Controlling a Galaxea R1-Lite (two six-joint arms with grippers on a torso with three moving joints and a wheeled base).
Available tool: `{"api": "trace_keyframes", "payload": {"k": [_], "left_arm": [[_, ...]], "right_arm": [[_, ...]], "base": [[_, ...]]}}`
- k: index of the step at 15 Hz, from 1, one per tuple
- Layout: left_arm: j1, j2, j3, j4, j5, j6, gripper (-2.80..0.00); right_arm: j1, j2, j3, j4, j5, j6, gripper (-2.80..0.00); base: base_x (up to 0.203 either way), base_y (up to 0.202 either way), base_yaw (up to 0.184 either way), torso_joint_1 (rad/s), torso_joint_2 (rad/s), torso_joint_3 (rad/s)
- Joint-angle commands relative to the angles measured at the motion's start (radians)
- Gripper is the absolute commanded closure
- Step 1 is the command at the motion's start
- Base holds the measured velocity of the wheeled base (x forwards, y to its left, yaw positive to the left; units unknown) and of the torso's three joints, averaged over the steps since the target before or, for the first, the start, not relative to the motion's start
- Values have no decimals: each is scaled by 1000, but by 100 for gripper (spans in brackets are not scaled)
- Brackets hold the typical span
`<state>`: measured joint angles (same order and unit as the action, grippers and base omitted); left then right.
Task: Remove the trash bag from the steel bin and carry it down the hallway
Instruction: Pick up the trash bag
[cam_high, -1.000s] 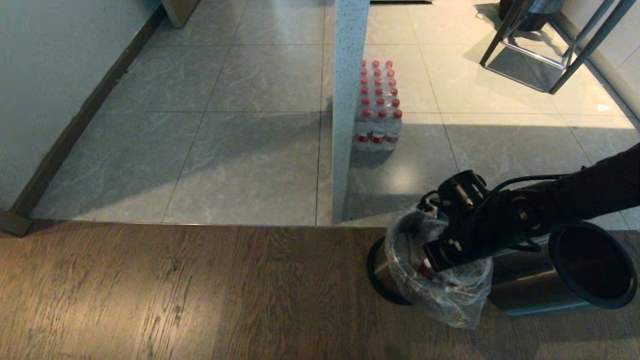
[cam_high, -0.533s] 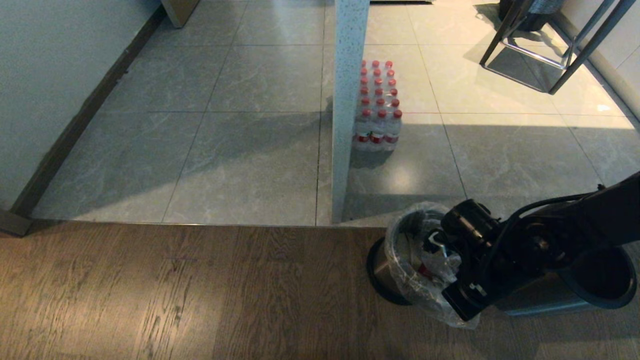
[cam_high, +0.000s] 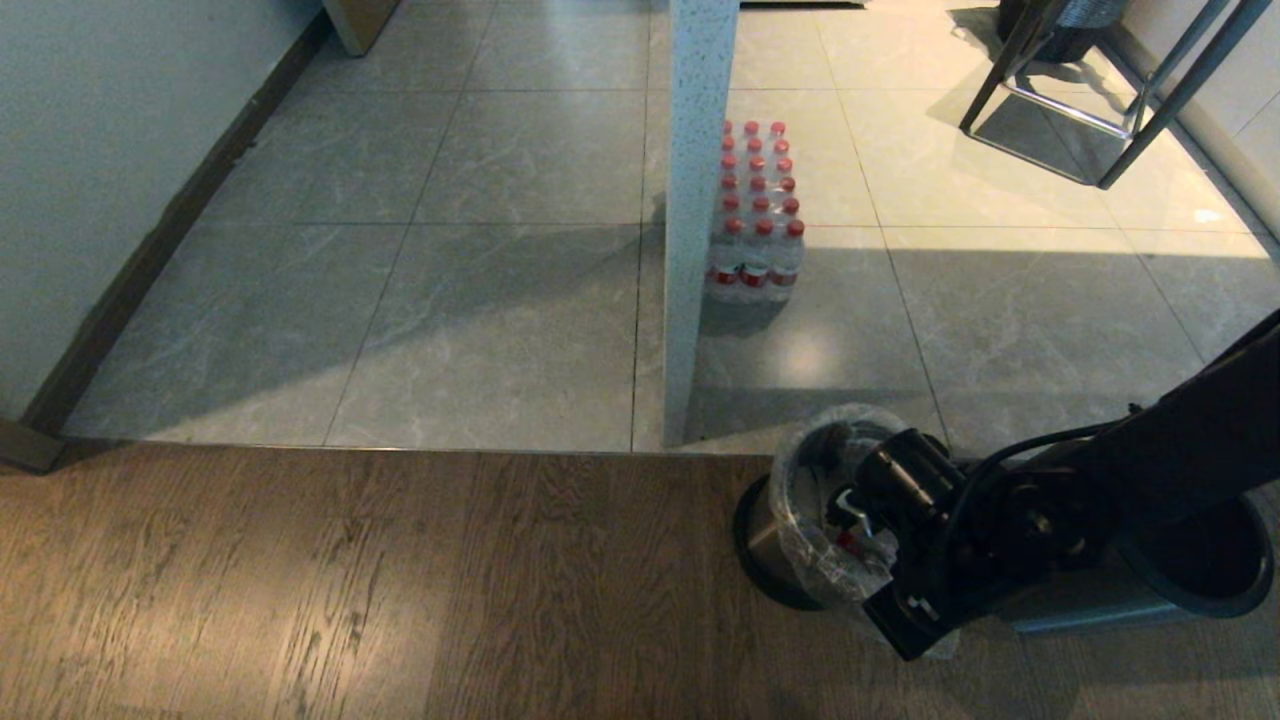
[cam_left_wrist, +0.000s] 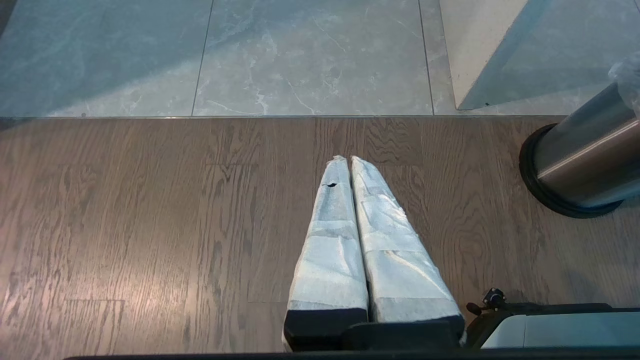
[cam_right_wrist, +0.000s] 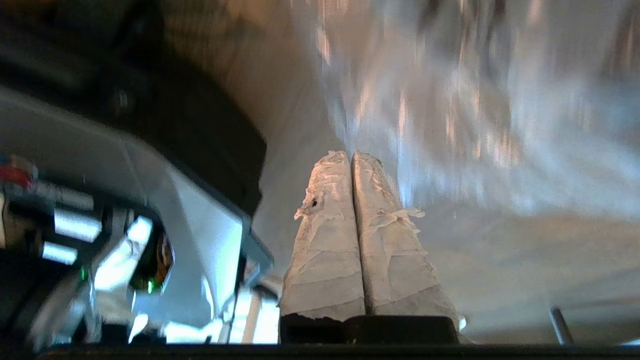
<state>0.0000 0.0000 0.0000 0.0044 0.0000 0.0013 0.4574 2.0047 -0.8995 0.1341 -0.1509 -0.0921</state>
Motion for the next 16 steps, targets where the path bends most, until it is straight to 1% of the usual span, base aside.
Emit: {"api": "trace_keyframes", "payload": {"k": [1, 4, 8, 13, 16], "left_arm": [[0, 0, 0, 0, 0, 0, 0], [0, 0, 0, 0, 0, 0, 0], [0, 0, 0, 0, 0, 0, 0], [0, 0, 0, 0, 0, 0, 0], [0, 0, 0, 0, 0, 0, 0]], "right_arm": [[0, 63, -19, -36, -2, 0, 0], [-5, 83, -38, -46, -2, 0, 0], [-16, 80, -48, -136, -2, -5, 0], [-30, 65, -50, -191, -9, -13, 0], [-43, 72, -62, -266, -18, -21, 0]], "base": [[0, 0, 0, 0, 0, 0], [0, 0, 0, 0, 0, 0], [0, 0, 0, 0, 0, 0], [0, 0, 0, 0, 0, 0], [0, 0, 0, 0, 0, 0]]}}
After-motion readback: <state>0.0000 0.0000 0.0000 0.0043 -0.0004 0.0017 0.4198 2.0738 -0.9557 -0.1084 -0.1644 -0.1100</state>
